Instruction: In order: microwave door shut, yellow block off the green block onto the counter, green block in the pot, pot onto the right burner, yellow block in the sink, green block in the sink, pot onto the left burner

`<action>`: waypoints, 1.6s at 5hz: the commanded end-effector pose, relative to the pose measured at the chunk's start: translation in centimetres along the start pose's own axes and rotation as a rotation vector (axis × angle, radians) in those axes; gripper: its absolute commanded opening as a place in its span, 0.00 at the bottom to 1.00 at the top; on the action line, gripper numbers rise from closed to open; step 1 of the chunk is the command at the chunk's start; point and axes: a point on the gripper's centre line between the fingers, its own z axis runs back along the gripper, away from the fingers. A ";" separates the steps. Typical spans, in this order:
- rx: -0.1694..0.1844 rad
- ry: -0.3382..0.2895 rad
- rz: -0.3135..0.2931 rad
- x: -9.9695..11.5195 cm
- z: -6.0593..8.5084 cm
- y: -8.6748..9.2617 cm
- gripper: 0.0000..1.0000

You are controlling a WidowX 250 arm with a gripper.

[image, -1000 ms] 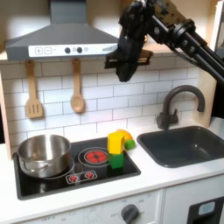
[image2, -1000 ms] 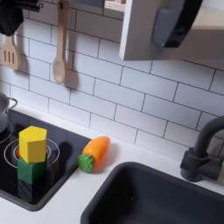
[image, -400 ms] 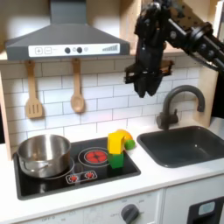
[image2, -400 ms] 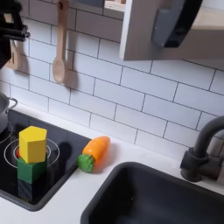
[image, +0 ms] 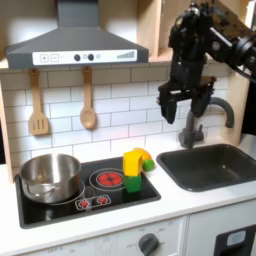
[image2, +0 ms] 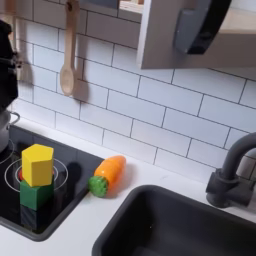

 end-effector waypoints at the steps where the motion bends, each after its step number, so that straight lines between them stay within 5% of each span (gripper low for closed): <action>1: -0.041 0.029 -0.131 -2.0 -0.1 -2.5 1.00; 5: -0.155 0.053 -0.437 -4.2 -0.5 -9.3 1.00; 8: -0.227 0.062 -0.545 -4.0 -1.4 -12.9 1.00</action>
